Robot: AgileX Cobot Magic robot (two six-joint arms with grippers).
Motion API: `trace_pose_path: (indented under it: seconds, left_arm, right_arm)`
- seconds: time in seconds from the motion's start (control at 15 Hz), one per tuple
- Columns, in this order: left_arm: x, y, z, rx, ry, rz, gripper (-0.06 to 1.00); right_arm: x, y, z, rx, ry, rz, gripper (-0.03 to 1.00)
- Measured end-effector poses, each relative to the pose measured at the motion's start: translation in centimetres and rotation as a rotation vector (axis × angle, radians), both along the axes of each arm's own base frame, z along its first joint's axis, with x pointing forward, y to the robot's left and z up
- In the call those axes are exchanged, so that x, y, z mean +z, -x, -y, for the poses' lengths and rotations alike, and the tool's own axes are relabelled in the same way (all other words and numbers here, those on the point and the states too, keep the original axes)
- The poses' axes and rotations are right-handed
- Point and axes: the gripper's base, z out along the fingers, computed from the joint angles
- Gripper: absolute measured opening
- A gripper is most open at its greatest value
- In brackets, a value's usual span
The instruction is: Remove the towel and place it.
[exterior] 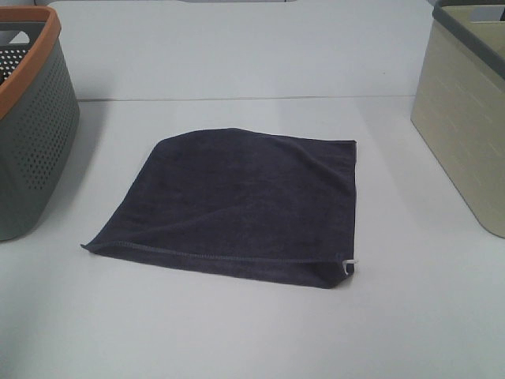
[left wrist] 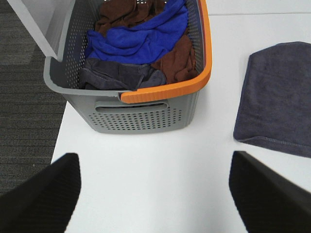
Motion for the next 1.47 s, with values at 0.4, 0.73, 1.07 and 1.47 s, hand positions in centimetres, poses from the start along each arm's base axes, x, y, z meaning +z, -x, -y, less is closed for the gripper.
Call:
trace_pose_path:
  seconds: [0.4, 0.73, 1.07, 1.47]
  left_arm:
    - [-4.5, 4.0, 0.2, 0.002, -0.006, 0.038, 0.79]
    - [-8.1, 7.1, 0.2, 0.0, -0.051, 0.103, 0.79]
    - [-11.1, 9.3, 0.8, -0.06, -0.068, 0.179, 0.79]
    - [-13.3, 7.1, 1.2, -0.101, -0.012, 0.197, 0.79]
  right_arm:
    - [-1.7, 3.1, 0.0, 0.021, 0.039, 0.058, 0.68]
    - [-4.2, 5.9, 0.4, 0.051, 0.089, 0.17, 0.68]
    - [-6.5, 4.8, 0.3, 0.037, 0.049, 0.118, 0.68]
    - [-6.8, 3.9, 0.1, 0.058, 0.053, 0.181, 0.68]
